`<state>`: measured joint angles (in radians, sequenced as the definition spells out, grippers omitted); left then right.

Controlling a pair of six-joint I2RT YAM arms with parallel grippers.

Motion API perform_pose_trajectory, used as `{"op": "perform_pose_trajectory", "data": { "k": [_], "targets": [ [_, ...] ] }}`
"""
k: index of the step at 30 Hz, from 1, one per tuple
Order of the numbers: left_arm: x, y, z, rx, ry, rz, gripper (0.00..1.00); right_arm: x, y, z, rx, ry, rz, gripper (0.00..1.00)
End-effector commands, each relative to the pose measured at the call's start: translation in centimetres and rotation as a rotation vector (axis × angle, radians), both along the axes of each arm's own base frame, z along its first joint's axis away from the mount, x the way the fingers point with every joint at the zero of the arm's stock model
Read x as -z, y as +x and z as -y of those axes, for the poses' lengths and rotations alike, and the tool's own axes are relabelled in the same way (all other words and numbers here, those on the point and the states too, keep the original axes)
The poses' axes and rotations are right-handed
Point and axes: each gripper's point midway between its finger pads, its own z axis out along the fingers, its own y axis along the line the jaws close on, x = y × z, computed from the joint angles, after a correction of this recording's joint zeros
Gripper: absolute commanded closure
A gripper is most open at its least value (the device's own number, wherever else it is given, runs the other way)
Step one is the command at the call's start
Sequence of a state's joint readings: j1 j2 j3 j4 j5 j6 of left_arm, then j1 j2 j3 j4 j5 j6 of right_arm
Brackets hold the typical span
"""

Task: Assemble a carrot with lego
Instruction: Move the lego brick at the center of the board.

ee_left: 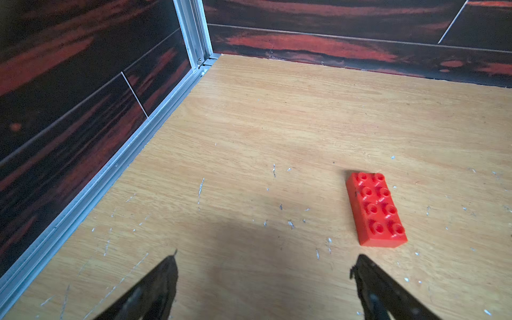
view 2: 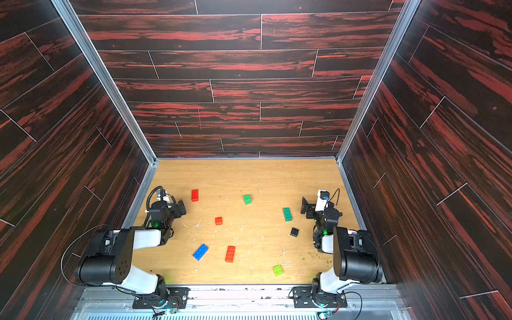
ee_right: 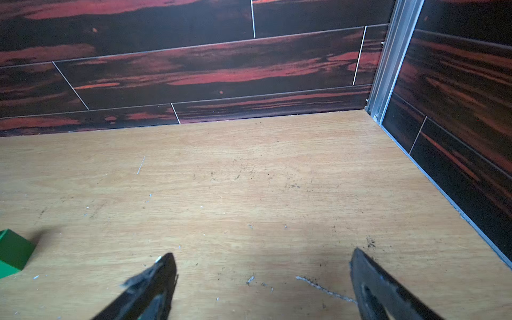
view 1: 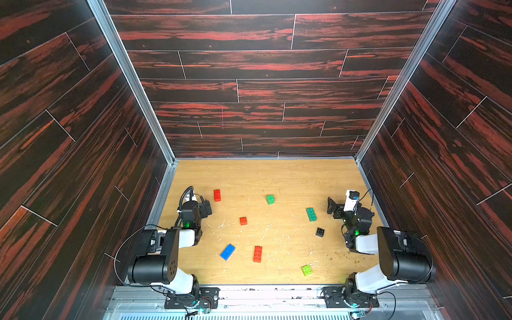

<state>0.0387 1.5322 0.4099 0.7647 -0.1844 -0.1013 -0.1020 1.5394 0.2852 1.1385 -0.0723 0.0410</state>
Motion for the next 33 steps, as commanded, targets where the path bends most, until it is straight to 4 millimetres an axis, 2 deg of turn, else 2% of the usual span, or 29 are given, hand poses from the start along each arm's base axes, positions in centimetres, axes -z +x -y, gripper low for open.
{"op": "perform_pose_trajectory", "data": {
  "k": [1,17,18,19,20,22,25,29,33],
  "targets": [
    [-1.3,0.9,-0.1,-0.006,0.007,0.046,0.00,-0.1,0.4,-0.1,-0.010,0.004,0.008,0.01],
    [-1.4,0.8,-0.1,-0.006,0.006,0.051,0.00,-0.2,0.4,-0.2,-0.010,0.004,0.009,0.01],
    [-2.0,1.0,-0.2,-0.011,0.010,0.075,0.00,-0.4,0.4,-0.2,-0.011,0.004,0.018,0.01],
    [-3.5,1.4,-0.7,-0.037,0.020,0.118,0.00,-0.6,0.4,-0.4,-0.028,-0.004,0.015,0.01],
    [-3.7,1.4,-0.6,-0.036,0.013,0.071,0.00,-1.0,0.6,-0.7,-0.040,-0.011,0.006,0.01],
    [-4.0,1.3,-0.5,-0.028,0.010,-0.028,0.00,-1.3,1.2,-0.4,-0.010,-0.001,-0.072,0.01],
    [-4.5,1.1,0.5,0.021,-0.014,-0.065,0.00,-0.5,2.0,-0.3,0.033,0.068,-0.257,0.01],
    [-5.0,0.3,0.9,0.004,-0.083,-0.121,0.00,0.2,1.6,-2.8,0.005,0.076,-0.463,0.02],
    [-5.1,-0.6,2.2,0.017,-0.120,-0.190,0.01,1.5,0.1,-5.4,-0.057,0.131,-0.638,0.04]
  ]
}}
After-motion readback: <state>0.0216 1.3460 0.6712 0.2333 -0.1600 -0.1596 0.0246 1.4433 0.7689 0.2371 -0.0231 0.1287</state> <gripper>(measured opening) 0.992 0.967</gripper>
